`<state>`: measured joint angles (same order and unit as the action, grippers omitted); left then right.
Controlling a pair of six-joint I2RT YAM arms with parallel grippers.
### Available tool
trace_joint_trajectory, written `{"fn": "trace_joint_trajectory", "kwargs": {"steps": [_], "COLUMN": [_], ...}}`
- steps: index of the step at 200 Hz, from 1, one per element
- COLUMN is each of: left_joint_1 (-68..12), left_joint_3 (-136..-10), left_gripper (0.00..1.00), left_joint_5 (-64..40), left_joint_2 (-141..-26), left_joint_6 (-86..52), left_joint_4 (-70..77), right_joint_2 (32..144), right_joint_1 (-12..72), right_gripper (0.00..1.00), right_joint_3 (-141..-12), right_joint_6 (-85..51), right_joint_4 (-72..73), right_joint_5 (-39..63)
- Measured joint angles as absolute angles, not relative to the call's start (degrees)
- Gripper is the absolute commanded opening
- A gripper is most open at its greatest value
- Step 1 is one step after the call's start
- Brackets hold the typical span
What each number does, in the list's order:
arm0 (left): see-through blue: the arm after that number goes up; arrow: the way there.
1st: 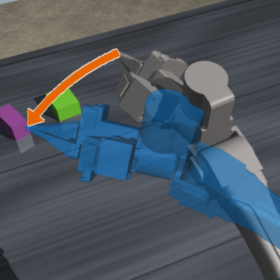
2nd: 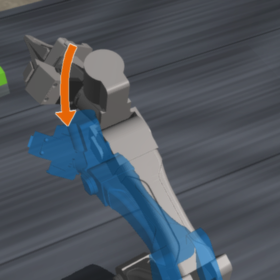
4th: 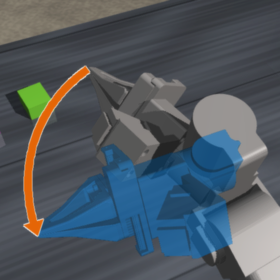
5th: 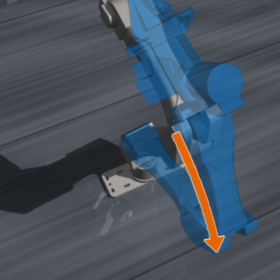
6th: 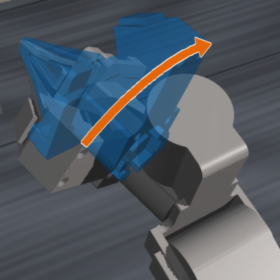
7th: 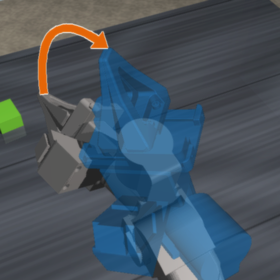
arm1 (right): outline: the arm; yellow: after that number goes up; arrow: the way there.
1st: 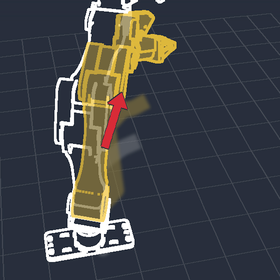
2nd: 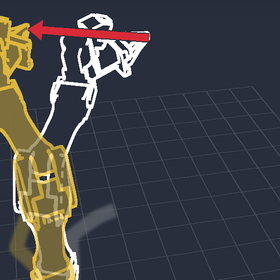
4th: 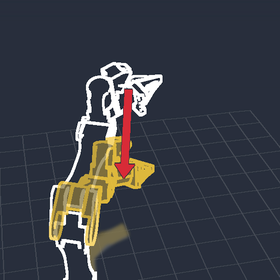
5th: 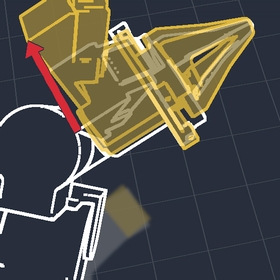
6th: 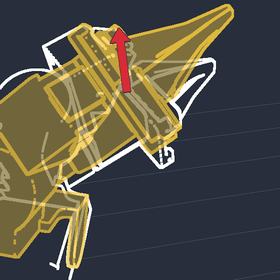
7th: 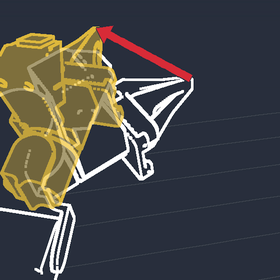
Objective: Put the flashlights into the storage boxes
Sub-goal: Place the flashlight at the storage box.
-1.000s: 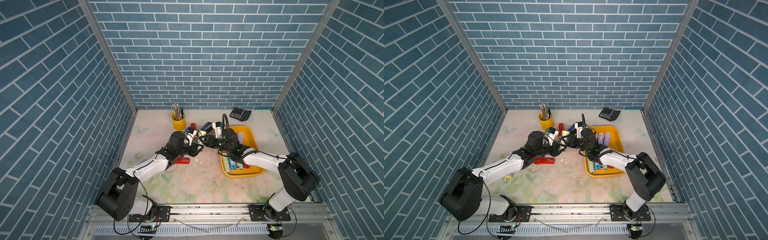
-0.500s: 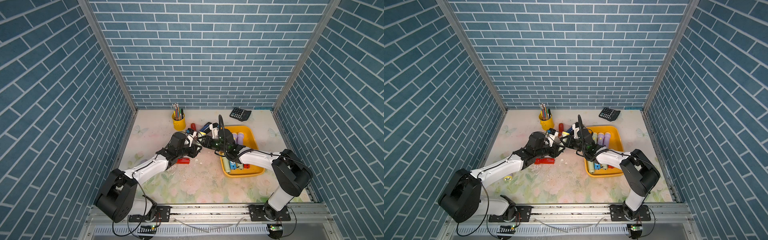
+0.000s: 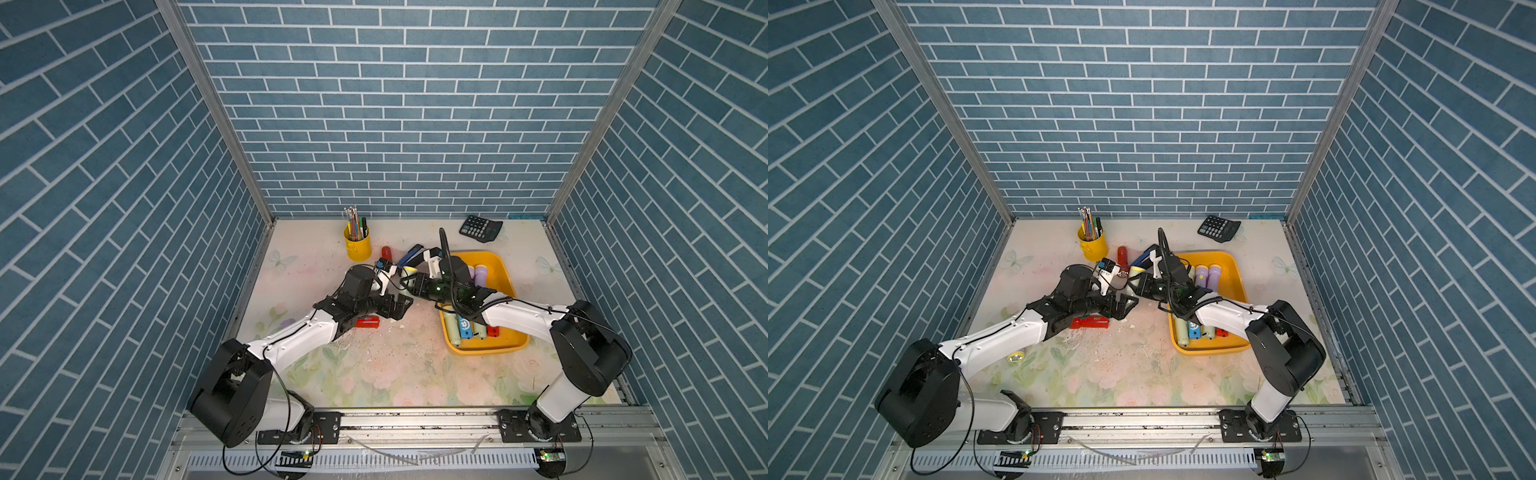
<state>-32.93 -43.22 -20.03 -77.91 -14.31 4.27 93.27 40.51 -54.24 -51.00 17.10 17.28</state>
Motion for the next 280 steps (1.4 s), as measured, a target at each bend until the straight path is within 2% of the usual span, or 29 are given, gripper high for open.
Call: {"fn": "trace_joint_trajectory", "kwargs": {"steps": [47,93,122,151,204,280], "left_joint_1": [-32.9,-32.9,-32.9,-32.9,-32.9,-32.9], "left_joint_3": [-44.4,-47.7,-47.9,-47.9,-48.0,-48.7], "left_gripper": [1.0,1.0,1.0,1.0,1.0,1.0], "left_joint_5": [-18.7,-17.5,-17.0,-16.3,-14.2,-13.5], "left_joint_2": [-77.4,-79.0,-80.0,-80.4,-80.4,-81.0], "left_joint_6": [-13.8,-12.5,-12.6,-12.5,-11.6,-11.3], "left_joint_4": [2.0,-0.6,-0.6,-1.5,-3.2,-3.2], "right_joint_2": [86.6,86.7,90.2,96.1,107.7,114.1], "right_joint_1": [28.4,18.4,12.4,9.0,8.1,7.8], "right_gripper": [0.28,0.28,0.28,0.28,0.28,0.28], "right_joint_3": [-56.6,-66.9,-74.9,-80.0,-86.0,-90.6], "right_joint_6": [-38.4,-22.3,-15.5,-11.5,-8.3,-7.0], "right_joint_4": [-3.3,-28.7,-38.5,-42.6,-45.9,-45.9], "right_joint_5": [19.1,18.4,15.5,12.2,9.2,7.0]}}
